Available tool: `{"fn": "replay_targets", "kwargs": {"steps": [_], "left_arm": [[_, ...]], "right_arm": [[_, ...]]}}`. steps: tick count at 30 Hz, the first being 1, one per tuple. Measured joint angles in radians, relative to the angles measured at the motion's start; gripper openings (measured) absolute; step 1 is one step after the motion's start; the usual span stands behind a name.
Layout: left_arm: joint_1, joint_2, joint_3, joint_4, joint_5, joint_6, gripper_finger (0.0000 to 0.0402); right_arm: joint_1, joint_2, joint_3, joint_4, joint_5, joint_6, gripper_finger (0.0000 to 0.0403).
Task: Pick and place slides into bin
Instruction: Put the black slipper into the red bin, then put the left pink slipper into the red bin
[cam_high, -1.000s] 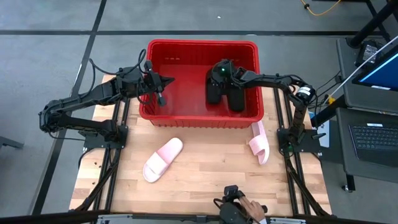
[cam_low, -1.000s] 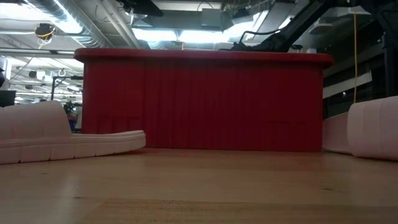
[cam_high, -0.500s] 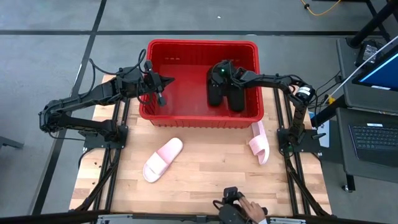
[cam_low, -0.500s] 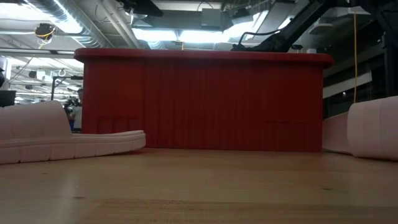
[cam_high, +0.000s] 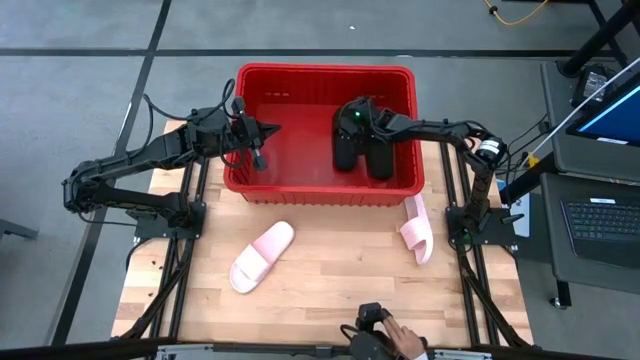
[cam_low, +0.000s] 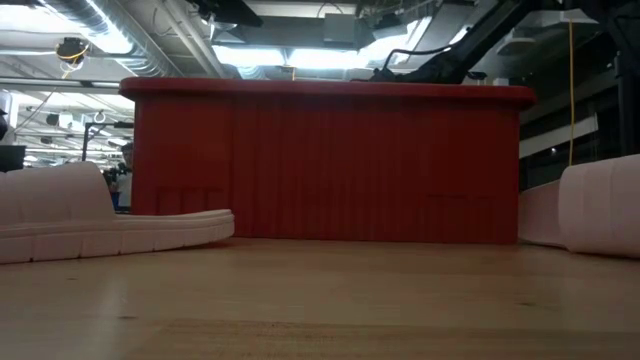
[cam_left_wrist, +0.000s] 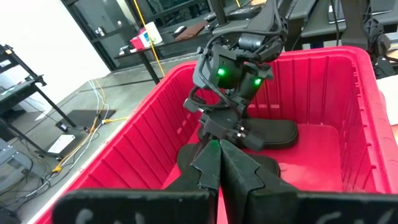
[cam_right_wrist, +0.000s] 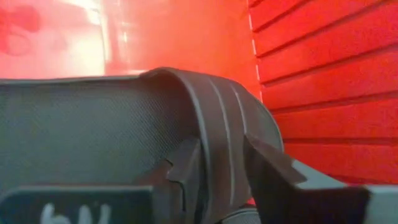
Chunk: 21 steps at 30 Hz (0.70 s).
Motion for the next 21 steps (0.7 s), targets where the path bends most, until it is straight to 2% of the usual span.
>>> {"fn": "replay_targets", "kwargs": {"steps": [9,21], "left_arm": [[0.0,0.0,0.0,0.0,0.0,0.0,0.0002],[0.0,0.0,0.0,-0.005,0.003,0.0,0.0002]], "right_arm": [[0.037,-0.023,0.0,-0.007,0.01,-0.003,0.017],[0.095,-0.2,0.0,-0.092,0.105,0.005,0.0171]]}}
